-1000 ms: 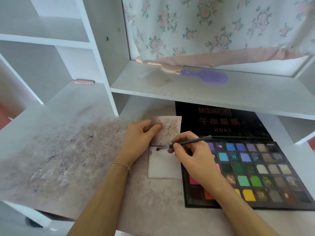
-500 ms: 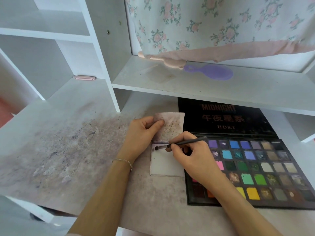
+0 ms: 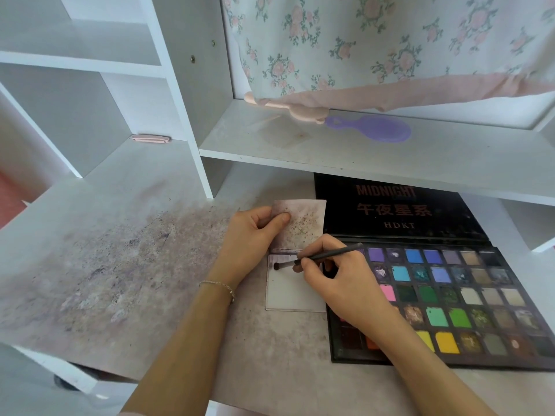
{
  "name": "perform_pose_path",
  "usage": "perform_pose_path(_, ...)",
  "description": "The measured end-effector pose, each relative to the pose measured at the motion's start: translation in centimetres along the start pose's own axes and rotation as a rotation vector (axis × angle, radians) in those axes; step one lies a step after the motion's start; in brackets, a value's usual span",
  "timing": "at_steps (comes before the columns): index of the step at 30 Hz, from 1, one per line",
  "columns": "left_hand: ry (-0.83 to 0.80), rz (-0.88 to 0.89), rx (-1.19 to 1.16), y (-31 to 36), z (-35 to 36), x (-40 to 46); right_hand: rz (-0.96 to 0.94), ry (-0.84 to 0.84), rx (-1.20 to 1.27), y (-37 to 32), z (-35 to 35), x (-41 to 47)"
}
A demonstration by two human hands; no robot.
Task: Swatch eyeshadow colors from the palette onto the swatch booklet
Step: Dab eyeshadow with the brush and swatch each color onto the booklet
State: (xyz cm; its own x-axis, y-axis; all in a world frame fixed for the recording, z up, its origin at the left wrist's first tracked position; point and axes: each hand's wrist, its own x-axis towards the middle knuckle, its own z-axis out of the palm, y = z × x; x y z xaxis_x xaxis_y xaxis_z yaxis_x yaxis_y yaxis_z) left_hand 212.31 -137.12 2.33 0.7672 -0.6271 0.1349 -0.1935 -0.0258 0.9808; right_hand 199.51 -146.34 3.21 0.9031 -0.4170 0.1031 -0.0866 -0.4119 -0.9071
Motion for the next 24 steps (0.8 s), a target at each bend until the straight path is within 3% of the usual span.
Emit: perform_pose_path(24,0.001,0.003,-0.011,-0.01,0.02,0.10,0.002,-0.002,-0.005,-0.03,-0.03,0.01)
